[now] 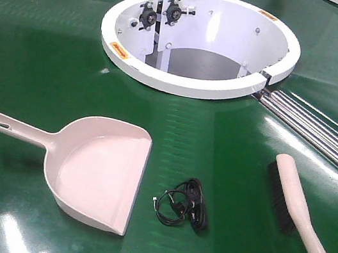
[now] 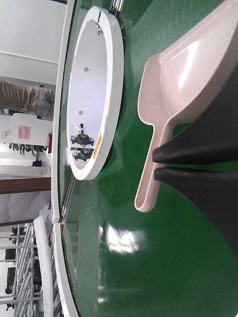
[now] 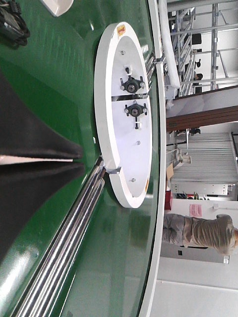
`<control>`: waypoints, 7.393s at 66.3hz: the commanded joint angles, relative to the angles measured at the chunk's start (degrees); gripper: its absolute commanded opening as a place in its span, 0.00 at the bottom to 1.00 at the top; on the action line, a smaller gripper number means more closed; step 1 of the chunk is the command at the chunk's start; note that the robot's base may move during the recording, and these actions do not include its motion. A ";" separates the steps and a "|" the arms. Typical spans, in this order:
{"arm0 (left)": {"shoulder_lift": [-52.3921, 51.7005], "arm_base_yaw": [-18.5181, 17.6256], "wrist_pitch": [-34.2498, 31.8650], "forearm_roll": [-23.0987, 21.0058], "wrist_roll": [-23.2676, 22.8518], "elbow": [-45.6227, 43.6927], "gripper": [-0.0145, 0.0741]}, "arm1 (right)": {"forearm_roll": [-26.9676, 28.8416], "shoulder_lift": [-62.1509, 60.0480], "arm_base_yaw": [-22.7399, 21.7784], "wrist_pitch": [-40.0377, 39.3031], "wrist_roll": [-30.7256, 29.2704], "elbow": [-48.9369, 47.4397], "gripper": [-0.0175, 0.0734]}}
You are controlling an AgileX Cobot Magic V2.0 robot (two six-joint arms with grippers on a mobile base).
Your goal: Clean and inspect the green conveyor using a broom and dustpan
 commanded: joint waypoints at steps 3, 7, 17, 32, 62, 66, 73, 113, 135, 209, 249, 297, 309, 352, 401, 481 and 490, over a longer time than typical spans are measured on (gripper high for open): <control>-0.84 0.17 -4.36 -0.14 -0.43 1.73 0.16 | -0.23 -1.02 -0.01 -4.23 -0.12 1.12 0.18; -0.84 0.17 -4.36 -0.14 -0.43 1.73 0.16 | -0.23 -1.02 -0.01 -4.23 -0.12 1.12 0.18; -0.84 0.17 -6.41 -0.03 -0.43 1.73 0.16 | -0.23 -1.02 -0.01 -4.23 -0.12 1.12 0.18; -0.19 0.17 -15.88 0.04 3.25 -3.26 0.16 | -0.23 -1.02 -0.01 -4.14 -0.12 1.12 0.18; 34.96 0.17 23.17 -0.59 6.94 -34.73 0.16 | -0.23 -1.02 -0.01 -4.20 -0.12 1.12 0.18; 37.58 0.17 22.30 -0.59 6.94 -34.92 0.16 | -0.23 -1.02 -0.01 -4.20 -0.12 1.12 0.18; 41.48 0.17 20.91 -0.59 6.36 -34.72 0.16 | -0.23 -1.02 -0.01 -4.20 -0.12 1.12 0.18; 46.69 0.17 20.73 -0.06 6.01 -34.72 0.61 | -0.23 -1.02 -0.01 -4.35 -0.12 1.12 0.18; 46.61 0.17 20.56 -1.01 4.73 -34.86 0.75 | -0.23 -1.02 -0.01 -4.35 -0.12 1.12 0.18; 90.69 -3.25 61.99 -3.11 58.02 -89.50 0.75 | -0.23 -1.02 -0.01 -4.31 -0.12 1.12 0.18; 98.97 -6.33 60.38 2.45 73.25 -89.37 0.75 | -0.23 -1.02 -0.01 -4.31 -0.12 1.12 0.18; 101.37 -6.33 55.43 3.98 81.42 -80.81 0.75 | -0.23 -1.02 -0.01 -4.32 -0.12 1.12 0.18; 103.37 -6.33 54.97 3.94 81.59 -80.81 0.73 | -0.23 -1.02 -0.01 -4.32 -0.12 1.12 0.18; 105.73 -6.33 59.20 4.58 81.48 -83.16 0.17 | -0.23 -1.02 -0.01 -4.32 -0.12 1.12 0.18; 103.08 -10.99 62.03 5.87 71.92 -84.05 0.15 | -0.23 -1.02 -0.01 -4.25 -0.12 1.12 0.18; 104.48 -10.94 62.16 10.36 67.06 -84.12 0.15 | -0.23 -1.02 -0.01 -4.37 -0.12 1.12 0.18; 104.48 -10.94 62.16 10.36 67.06 -84.12 0.15 | -0.23 -1.02 -0.01 -4.37 -0.12 1.12 0.18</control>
